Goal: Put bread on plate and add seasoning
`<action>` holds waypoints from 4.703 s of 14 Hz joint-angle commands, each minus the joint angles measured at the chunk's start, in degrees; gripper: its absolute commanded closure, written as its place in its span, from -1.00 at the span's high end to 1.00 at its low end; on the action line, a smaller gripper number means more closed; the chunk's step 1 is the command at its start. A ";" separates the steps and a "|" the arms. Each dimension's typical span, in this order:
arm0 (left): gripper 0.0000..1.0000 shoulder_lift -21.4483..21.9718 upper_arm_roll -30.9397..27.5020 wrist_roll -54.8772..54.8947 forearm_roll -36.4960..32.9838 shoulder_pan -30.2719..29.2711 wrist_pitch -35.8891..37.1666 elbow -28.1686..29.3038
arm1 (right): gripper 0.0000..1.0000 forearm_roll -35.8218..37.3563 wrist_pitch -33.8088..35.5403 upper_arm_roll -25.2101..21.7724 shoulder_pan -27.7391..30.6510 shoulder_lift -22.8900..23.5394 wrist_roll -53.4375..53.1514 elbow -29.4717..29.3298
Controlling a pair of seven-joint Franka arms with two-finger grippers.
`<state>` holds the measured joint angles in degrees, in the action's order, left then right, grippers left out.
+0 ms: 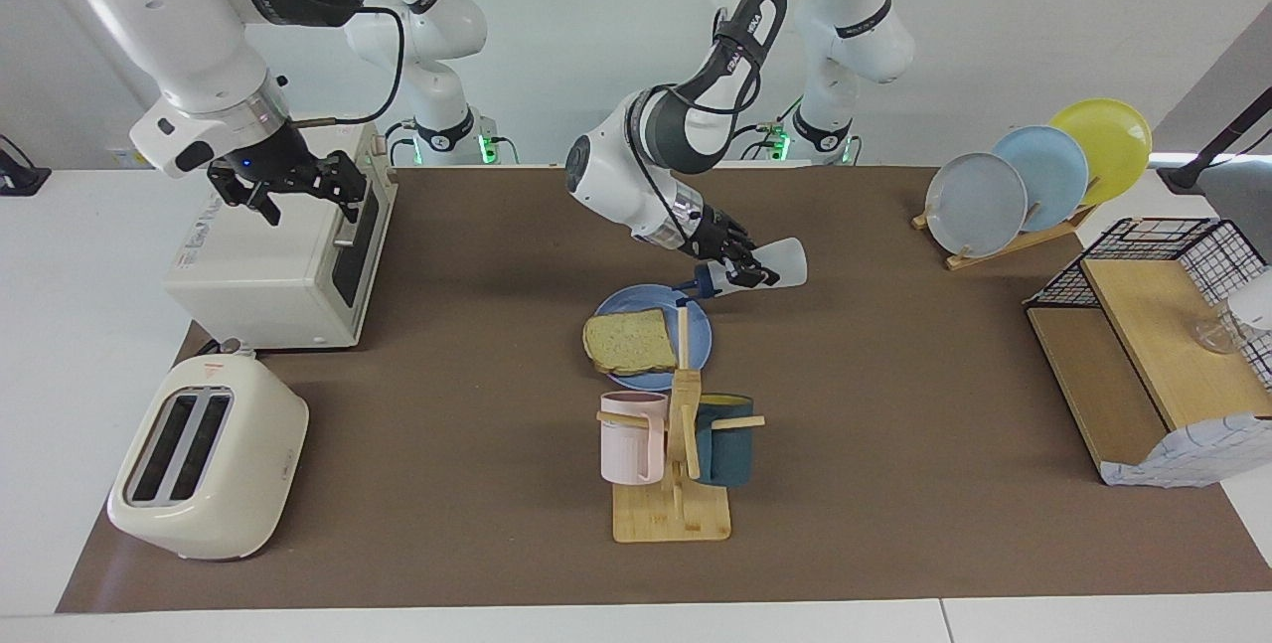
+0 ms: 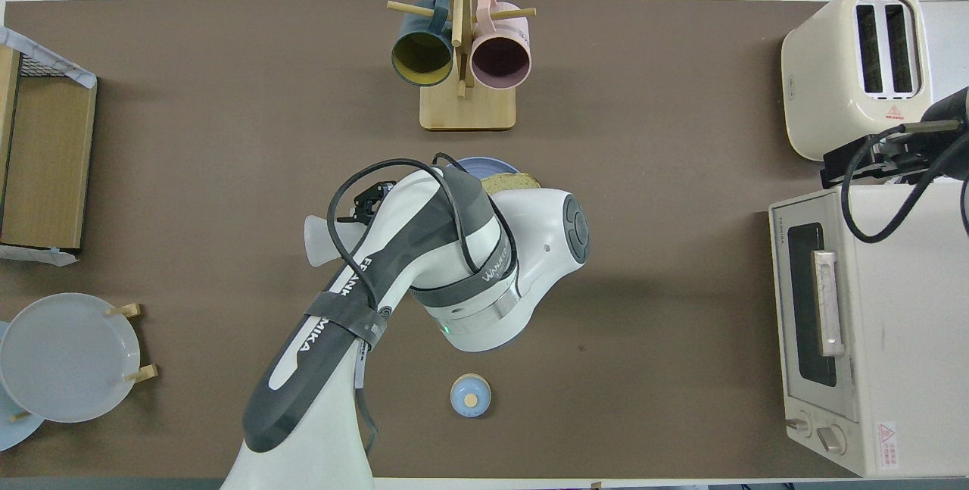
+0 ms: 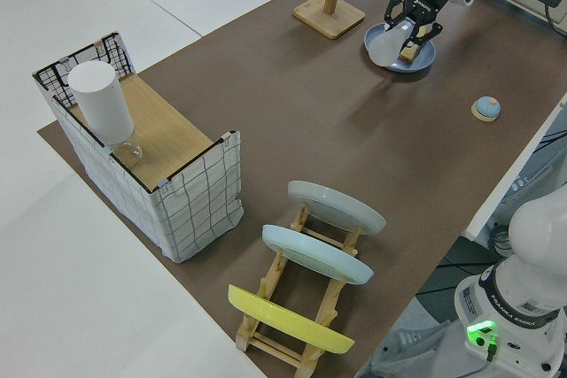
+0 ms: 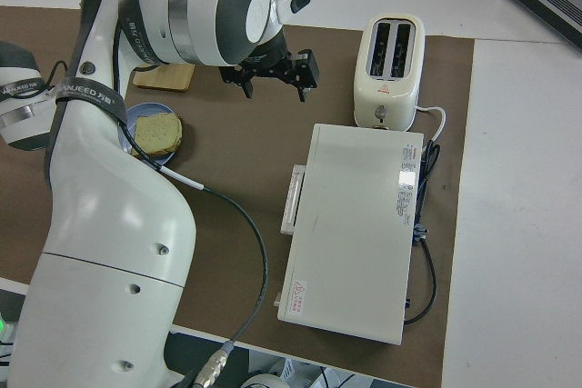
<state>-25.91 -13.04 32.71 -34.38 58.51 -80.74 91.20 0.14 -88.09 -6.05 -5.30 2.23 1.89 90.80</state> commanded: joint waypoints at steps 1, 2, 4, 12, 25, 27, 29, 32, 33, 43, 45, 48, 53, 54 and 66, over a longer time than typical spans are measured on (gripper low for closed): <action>-1.00 -1.34 -0.93 -0.02 -1.91 1.69 3.91 -1.98 | 1.00 0.82 -0.51 0.34 0.56 -1.44 0.93 1.84; -1.00 -2.56 -0.85 -0.02 -2.09 1.69 5.31 -3.64 | 1.00 0.82 -0.68 0.34 0.47 -1.44 0.84 1.84; -1.00 -9.90 -0.93 -0.02 -3.31 2.56 11.87 -10.73 | 1.00 0.82 -0.42 0.43 0.47 -1.53 0.75 1.84; -1.00 -21.88 -1.55 0.16 -7.80 5.29 27.27 -21.91 | 1.00 0.73 -0.59 0.51 -0.06 -1.61 1.10 1.75; -1.00 -25.95 -3.57 4.47 -14.22 5.56 30.29 -26.34 | 1.00 0.73 -0.50 0.51 0.47 -1.61 1.10 1.84; -1.00 -25.95 -3.57 4.38 -14.48 5.56 29.93 -26.34 | 1.00 0.73 -0.50 0.51 0.47 -1.70 1.10 1.84; -1.00 -24.99 -3.48 4.38 -15.01 7.22 30.37 -26.43 | 1.00 0.73 -0.50 0.51 0.47 -1.61 1.10 1.84; -1.00 -24.54 -3.83 4.38 -15.10 11.70 30.99 -26.51 | 1.00 0.73 -0.50 0.51 0.47 -1.70 1.10 1.84; -1.00 -24.46 -4.09 4.47 -15.10 11.80 30.82 -26.43 | 1.00 0.73 -0.50 0.51 0.47 -1.61 1.10 1.75; -1.00 -24.98 -12.89 10.53 -17.65 7.49 17.54 -24.84 | 1.00 0.73 -0.50 0.51 0.47 -1.70 1.01 1.84; -1.00 -24.98 -12.89 10.62 -17.39 8.54 18.33 -24.93 | 1.00 0.73 -0.50 0.51 0.47 -1.70 1.10 1.84; -1.00 -24.90 -12.71 10.62 -14.76 13.80 21.66 -24.93 | 1.00 0.73 -0.50 0.51 0.47 -1.61 1.10 1.84; -1.00 -24.98 -12.80 10.36 -12.99 15.23 22.29 -24.76 | 1.00 0.73 -0.50 0.51 0.47 -1.61 1.10 1.84; -1.00 -25.51 -12.80 10.18 -13.16 14.70 21.85 -23.80 | 1.00 0.73 -0.50 0.51 0.47 -1.61 1.02 1.84; -1.00 -21.85 -13.06 2.64 -7.73 14.70 18.60 -20.37 | 1.00 0.73 -0.50 0.51 0.47 -1.70 1.10 1.75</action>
<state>-53.31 -25.49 38.33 -45.37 72.44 -61.85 69.16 0.14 -88.07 -5.93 -5.48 1.89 1.89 91.15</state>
